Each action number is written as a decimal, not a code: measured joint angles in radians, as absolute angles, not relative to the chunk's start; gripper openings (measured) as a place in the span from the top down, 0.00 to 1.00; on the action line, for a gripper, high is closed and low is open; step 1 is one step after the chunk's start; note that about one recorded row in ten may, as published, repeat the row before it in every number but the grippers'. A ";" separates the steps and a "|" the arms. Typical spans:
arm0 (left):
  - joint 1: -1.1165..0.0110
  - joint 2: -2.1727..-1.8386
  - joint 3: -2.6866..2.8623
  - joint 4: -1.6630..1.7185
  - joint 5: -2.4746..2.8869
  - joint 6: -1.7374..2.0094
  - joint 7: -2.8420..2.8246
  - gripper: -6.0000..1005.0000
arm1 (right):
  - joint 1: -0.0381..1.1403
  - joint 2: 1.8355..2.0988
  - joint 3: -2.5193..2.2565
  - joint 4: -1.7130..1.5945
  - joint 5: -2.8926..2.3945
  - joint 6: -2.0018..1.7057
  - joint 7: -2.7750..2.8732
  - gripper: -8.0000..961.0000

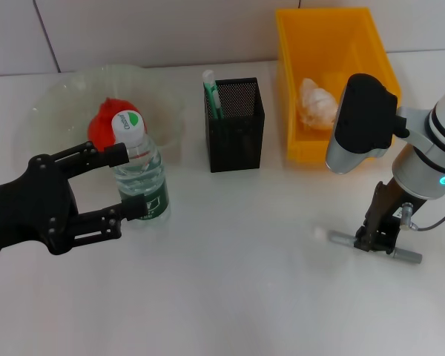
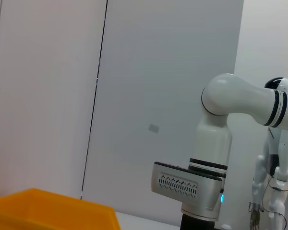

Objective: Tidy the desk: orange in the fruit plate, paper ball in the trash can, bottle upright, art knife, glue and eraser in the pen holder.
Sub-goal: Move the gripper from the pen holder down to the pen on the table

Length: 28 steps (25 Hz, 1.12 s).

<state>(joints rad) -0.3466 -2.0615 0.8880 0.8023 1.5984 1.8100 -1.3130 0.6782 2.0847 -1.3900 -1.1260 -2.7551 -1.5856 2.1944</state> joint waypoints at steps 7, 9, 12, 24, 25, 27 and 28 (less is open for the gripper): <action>-0.347 -2.062 0.888 0.802 1.598 1.810 -1.312 0.20 | 0.679 2.085 -1.390 -1.128 -2.755 -1.590 2.195 0.91; -0.347 -2.062 0.888 0.802 1.598 1.810 -1.312 0.20 | 0.679 2.085 -1.390 -1.130 -2.755 -1.591 2.195 0.91; -0.347 -2.062 0.888 0.802 1.598 1.810 -1.312 0.20 | 0.679 2.085 -1.390 -1.144 -2.755 -1.594 2.195 0.92; -0.347 -2.062 0.888 0.802 1.598 1.808 -1.311 0.20 | 0.676 2.085 -1.390 -1.154 -2.755 -1.593 2.201 0.97; -0.347 -2.062 0.888 0.802 1.598 1.808 -1.311 0.20 | 0.676 2.085 -1.390 -1.154 -2.755 -1.591 2.207 0.98; -0.347 -2.062 0.888 0.801 1.598 1.807 -1.311 0.20 | 0.677 2.084 -1.389 -1.159 -2.759 -1.586 2.222 0.99; -0.347 -2.062 0.888 0.801 1.598 1.807 -1.311 0.20 | 0.677 2.084 -1.389 -1.159 -2.759 -1.586 2.222 0.99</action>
